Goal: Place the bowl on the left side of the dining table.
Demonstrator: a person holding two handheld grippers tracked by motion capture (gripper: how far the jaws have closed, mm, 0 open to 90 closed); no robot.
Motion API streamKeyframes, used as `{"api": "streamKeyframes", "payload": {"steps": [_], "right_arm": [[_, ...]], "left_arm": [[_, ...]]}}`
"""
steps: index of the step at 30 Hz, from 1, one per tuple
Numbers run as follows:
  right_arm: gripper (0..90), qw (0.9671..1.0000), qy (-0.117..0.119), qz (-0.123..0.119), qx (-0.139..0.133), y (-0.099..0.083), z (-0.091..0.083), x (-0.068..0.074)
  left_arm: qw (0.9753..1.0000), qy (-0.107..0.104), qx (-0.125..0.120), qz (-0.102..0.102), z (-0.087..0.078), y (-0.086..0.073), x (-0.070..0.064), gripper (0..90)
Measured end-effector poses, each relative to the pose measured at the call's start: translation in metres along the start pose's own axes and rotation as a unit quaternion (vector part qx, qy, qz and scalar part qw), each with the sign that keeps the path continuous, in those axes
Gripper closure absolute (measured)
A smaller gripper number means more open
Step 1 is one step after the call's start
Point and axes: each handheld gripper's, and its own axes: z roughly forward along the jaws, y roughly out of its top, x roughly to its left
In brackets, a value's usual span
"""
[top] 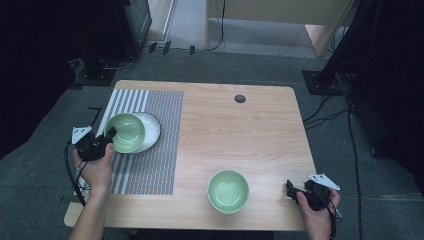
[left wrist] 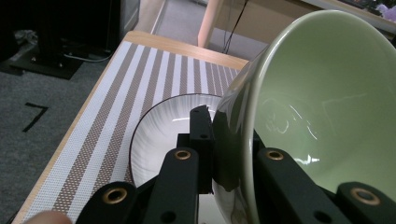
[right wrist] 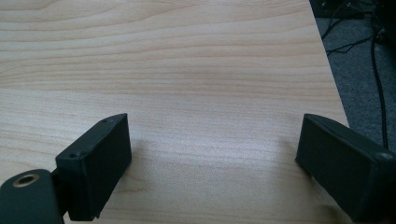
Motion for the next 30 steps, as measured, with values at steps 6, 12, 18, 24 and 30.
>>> {"api": "streamKeyframes", "payload": {"steps": [6, 12, 18, 24, 30], "right_arm": [[10.0, 1.0, 0.0, -0.001, 0.0, 0.0, 0.0, 0.0], [10.0, 1.0, 0.0, -0.001, 0.0, 0.0, 0.0, 0.0], [10.0, 1.0, 0.0, -0.001, 0.0, 0.0, 0.0, 0.0], [10.0, 1.0, 0.0, -0.001, 0.0, 0.0, 0.0, 0.0], [10.0, 1.0, 0.0, -0.001, 0.0, 0.0, 0.0, 0.0]], "left_arm": [[0.9999, 0.006, 0.012, -0.001, 0.007, -0.001, 0.002, 83.0], [0.9995, 0.01, 0.03, -0.008, 0.019, -0.002, 0.004, 83.0], [0.9982, 0.013, 0.055, -0.018, 0.034, 0.001, 0.009, 83.1], [0.9966, 0.011, 0.078, -0.026, 0.042, 0.003, 0.011, 83.1], [0.9938, 0.014, 0.108, -0.023, 0.051, 0.004, 0.011, 83.2]]}}
